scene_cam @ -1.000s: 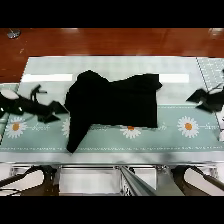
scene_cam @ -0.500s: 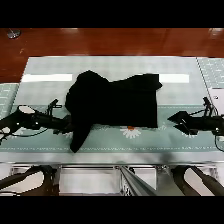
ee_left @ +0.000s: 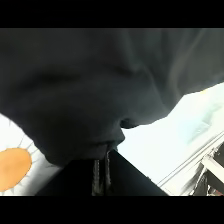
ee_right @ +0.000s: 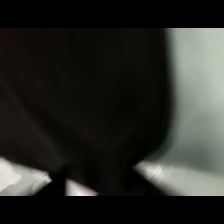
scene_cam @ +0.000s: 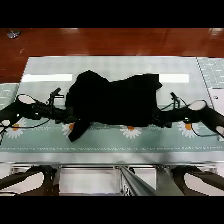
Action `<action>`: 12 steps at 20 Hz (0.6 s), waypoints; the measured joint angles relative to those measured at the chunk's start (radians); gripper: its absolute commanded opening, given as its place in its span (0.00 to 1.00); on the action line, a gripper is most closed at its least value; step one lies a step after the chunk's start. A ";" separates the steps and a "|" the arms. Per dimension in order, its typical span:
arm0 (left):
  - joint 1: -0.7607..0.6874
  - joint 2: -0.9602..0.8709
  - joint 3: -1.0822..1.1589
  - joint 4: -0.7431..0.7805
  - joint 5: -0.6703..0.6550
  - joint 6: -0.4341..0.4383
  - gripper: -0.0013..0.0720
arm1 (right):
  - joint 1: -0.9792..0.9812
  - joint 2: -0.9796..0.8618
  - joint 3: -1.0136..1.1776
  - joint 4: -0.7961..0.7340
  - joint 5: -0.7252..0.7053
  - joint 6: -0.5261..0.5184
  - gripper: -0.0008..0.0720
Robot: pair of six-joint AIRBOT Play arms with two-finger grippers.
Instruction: Fold the shirts.
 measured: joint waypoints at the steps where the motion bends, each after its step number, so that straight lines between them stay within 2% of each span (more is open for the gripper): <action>1: 0.000 0.000 0.014 -0.001 -0.016 0.000 0.05 | 0.029 -0.034 0.040 -0.006 -0.001 0.003 0.05; 4: 0.009 0.011 0.116 -0.003 -0.070 0.001 0.05 | 0.077 -0.078 0.216 0.032 0.023 -0.013 0.05; 6: 0.021 0.034 0.266 -0.005 -0.102 0.000 0.05 | 0.089 -0.068 0.428 0.014 0.057 0.000 0.05; 9: 0.042 0.068 0.611 0.010 -0.129 -0.016 0.05 | 0.093 -0.032 0.843 -0.120 0.116 0.073 0.05; 12: 0.053 0.101 0.991 0.126 -0.179 -0.081 0.05 | 0.098 0.037 1.244 -0.263 0.219 0.121 0.05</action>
